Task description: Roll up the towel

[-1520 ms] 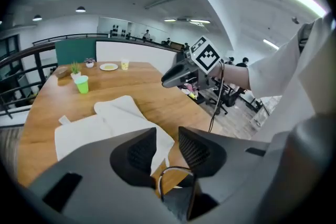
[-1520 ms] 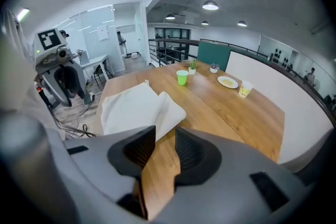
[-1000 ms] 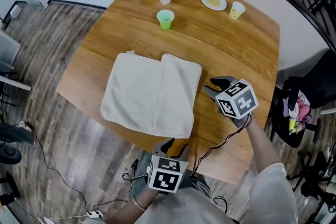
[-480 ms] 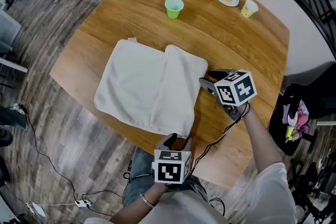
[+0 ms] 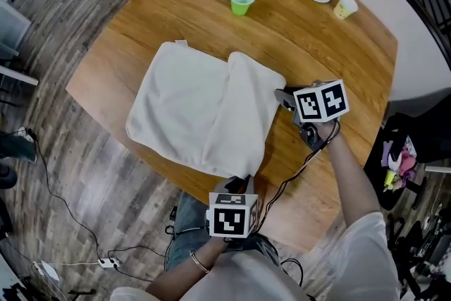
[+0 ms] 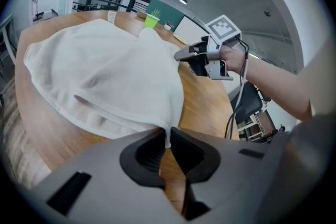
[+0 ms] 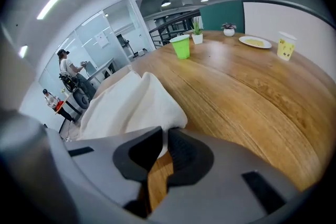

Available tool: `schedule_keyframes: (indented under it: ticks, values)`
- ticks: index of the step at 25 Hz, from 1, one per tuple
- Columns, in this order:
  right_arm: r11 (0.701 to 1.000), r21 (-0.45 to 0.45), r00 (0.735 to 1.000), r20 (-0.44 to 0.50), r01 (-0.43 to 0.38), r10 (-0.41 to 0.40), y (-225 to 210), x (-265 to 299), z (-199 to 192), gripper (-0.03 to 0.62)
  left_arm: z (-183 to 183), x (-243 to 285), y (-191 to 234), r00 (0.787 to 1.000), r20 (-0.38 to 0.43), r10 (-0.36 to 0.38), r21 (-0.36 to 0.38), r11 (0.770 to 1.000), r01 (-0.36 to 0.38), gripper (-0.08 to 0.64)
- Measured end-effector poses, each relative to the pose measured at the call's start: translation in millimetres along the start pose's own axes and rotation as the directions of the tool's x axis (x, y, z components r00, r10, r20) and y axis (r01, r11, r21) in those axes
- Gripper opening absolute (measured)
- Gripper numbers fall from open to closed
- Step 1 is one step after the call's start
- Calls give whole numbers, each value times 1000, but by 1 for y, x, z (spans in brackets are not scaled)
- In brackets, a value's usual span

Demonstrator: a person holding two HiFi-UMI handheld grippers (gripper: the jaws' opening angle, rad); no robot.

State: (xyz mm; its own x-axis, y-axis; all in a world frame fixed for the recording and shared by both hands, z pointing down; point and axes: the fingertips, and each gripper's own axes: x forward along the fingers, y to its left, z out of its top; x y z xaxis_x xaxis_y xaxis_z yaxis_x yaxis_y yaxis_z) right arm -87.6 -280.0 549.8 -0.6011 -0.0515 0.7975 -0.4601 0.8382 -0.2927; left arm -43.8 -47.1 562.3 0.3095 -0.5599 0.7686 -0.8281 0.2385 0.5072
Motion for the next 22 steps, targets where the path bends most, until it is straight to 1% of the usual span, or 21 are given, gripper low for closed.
schedule_keyframes:
  ticks: [1,2,4,7,11,16,22]
  values:
    - [1000,-7,1000,0,1,-1,1,0,0,28,0,0,0,1000,2,1,7,1000,-1,21]
    - [1000,-16,1000,-1,2,-2,2,-1,1,24,1,-2,0,1000,5,-2,14,1000,2,17]
    - [999,-44,1000,-6,6,-7,3,-4,2,21,1,-7,-2,1000,10,-21,19,1000,21,14]
    - [996,-91,1000,-9,14,-15,6,-11,5,21,2,-18,-1,999,10,-50,-2,999,50,14]
    - [990,-139,1000,-11,27,-28,13,-17,13,20,6,-34,7,998,2,-64,-20,998,64,14]
    - [987,-159,999,-3,37,-38,26,-25,28,20,14,-63,12,997,35,-69,-24,997,70,14]
    - [980,-199,1000,1,23,-24,51,-33,54,20,27,-91,27,994,77,-76,-70,994,81,14]
